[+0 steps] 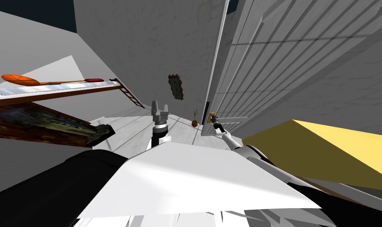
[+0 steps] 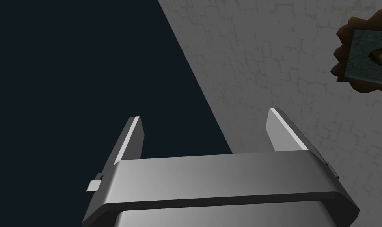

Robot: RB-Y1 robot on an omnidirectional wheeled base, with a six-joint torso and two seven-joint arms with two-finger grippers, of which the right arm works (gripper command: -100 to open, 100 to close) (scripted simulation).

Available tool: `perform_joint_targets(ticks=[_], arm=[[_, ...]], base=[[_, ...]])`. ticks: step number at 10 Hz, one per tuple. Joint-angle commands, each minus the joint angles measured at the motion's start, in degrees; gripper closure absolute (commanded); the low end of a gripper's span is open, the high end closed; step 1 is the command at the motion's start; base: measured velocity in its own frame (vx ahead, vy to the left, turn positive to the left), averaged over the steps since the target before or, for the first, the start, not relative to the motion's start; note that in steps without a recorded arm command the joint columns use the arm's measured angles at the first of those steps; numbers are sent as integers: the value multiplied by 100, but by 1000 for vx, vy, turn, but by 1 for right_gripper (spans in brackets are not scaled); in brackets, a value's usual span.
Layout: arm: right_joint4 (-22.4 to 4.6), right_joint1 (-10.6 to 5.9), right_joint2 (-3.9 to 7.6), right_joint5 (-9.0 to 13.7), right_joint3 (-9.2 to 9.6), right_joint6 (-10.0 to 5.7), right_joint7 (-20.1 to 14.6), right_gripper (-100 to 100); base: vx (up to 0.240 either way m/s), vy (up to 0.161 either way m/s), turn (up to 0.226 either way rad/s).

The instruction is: Pull the door open

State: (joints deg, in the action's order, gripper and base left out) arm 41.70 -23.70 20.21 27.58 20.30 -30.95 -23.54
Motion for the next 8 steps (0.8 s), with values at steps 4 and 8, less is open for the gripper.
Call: perform_joint_targets(ticks=[4, 8], arm=[[39, -15, -14, 239, 73, 3, -637, 100], [53, -27, -15, 512, 144, 23, -1254, 100]], base=[[-36, -34, 57], [-38, -35, 54]])
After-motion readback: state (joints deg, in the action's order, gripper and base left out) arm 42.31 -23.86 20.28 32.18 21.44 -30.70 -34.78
